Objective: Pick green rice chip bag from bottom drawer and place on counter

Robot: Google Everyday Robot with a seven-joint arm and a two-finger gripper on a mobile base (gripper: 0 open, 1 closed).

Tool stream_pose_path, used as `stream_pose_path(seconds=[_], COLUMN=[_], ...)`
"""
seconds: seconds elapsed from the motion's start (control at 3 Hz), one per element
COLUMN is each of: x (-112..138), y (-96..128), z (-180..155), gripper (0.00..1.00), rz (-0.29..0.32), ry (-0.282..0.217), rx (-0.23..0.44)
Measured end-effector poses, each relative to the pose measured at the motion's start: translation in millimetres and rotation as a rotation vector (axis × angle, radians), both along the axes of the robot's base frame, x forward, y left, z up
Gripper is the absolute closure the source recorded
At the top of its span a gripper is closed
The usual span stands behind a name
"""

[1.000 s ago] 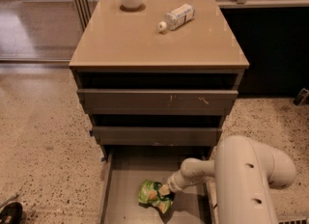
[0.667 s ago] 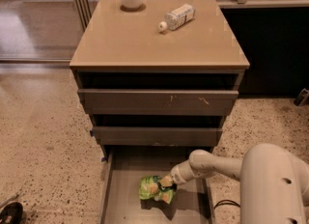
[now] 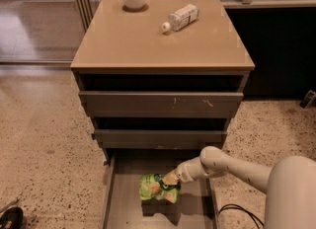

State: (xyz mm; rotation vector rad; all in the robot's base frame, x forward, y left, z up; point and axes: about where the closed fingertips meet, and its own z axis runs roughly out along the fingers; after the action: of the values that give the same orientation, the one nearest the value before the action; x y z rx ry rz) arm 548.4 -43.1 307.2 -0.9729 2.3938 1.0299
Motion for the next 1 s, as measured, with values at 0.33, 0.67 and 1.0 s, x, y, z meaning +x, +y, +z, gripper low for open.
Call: stream_pose_path(seconds=[0.33, 0.67, 1.0], x=[4.6, 22.1, 17.6], y=[6.9, 15.8, 18.3], z=[18.4, 66.3, 133.6], gripper=[1.0, 1.0, 1.0], rz=[0.006, 0.015, 0.033], ry=[-0.009, -0.016, 0.002], rx=[0.003, 0.04, 0.094])
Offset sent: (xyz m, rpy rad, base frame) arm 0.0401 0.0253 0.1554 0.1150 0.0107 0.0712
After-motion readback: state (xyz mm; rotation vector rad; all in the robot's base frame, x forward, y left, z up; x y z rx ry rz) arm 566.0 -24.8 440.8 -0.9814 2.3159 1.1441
